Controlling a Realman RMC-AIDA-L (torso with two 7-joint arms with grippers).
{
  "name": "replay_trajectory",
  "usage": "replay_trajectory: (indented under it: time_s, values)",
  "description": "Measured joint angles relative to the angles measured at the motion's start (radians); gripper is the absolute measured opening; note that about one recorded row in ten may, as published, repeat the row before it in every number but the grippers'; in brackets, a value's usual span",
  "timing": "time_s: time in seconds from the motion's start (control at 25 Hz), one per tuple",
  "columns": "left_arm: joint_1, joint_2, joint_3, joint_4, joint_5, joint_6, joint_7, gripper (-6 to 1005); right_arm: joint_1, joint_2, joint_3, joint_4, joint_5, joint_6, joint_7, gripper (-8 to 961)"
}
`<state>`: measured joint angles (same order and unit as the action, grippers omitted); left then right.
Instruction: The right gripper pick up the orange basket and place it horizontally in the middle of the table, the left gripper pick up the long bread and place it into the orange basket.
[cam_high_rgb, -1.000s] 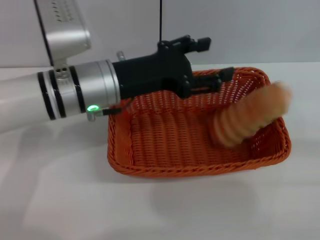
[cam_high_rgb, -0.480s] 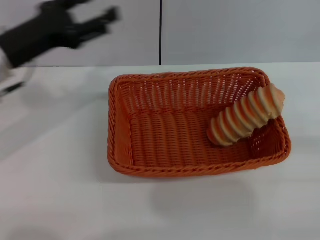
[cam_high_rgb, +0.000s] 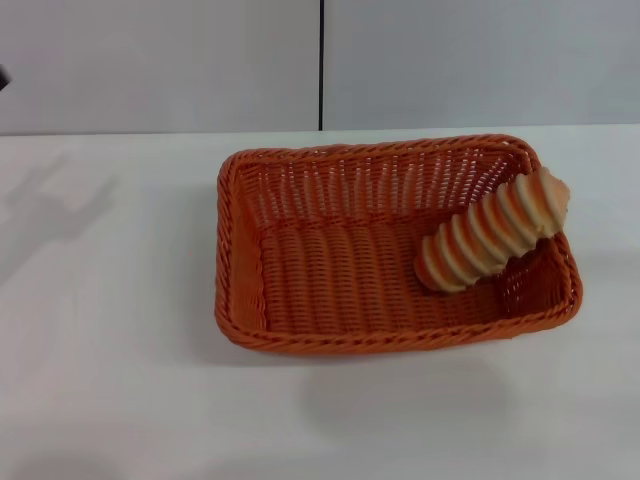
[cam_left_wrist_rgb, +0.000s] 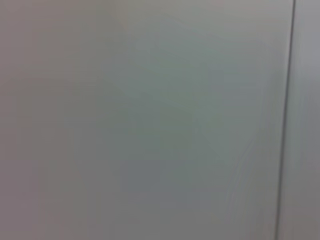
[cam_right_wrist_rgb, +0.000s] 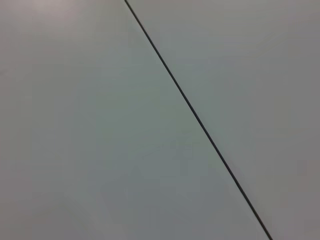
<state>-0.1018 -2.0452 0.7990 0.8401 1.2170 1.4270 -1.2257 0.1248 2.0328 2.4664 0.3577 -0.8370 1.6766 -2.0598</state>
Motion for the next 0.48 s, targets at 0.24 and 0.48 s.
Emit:
replay_trajectory:
  time_s: [0.24,0.48]
  values:
    - [0.042,-0.007,-0.109,-0.149,0.0,0.08,0.195,833,0.044,0.0,0.03,0.0,-0.001,-0.07,-0.052,694]
    - [0.057,-0.01,-0.169,-0.265,-0.003,0.117,0.311,833,0.08,-0.003,0.028,0.0,-0.004,-0.14,-0.057,694]
